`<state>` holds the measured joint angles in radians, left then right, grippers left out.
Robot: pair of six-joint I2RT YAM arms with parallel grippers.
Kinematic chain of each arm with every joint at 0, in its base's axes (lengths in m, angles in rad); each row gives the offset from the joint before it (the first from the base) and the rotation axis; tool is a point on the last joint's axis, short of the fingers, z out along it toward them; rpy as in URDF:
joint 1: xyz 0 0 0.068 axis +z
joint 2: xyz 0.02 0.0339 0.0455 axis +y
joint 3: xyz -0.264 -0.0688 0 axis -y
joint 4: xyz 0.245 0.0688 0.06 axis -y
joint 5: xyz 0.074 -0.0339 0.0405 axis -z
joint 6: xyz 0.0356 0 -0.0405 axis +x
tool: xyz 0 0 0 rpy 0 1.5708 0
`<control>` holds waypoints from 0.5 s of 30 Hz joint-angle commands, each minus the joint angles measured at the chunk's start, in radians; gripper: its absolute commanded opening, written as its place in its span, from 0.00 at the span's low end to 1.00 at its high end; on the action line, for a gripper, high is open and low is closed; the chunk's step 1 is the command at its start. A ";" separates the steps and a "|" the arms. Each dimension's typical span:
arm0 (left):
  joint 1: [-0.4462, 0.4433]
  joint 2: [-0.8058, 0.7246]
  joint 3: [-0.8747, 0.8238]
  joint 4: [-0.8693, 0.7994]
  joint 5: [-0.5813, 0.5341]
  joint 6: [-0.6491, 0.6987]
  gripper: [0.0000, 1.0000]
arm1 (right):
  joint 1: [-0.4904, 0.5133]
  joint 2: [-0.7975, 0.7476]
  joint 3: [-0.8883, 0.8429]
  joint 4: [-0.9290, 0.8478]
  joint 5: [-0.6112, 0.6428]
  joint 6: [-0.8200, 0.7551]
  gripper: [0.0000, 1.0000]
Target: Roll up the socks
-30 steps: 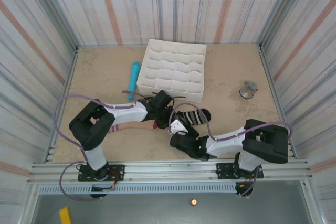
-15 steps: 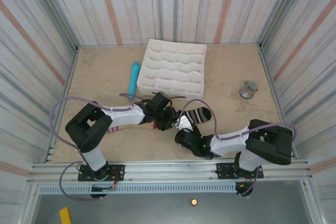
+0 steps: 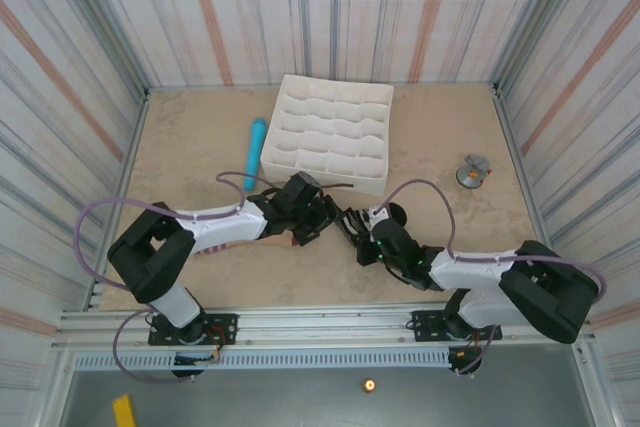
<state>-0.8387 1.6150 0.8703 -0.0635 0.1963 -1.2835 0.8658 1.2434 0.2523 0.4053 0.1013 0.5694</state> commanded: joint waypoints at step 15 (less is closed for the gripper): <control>-0.037 0.091 0.095 0.013 0.040 0.162 0.75 | -0.404 0.086 -0.008 -0.135 -0.609 0.215 0.00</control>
<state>-0.8665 1.6745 0.9348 -0.0628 0.2134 -1.1660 0.4896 1.2770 0.2535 0.3969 -0.4252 0.7197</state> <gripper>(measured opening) 0.760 0.077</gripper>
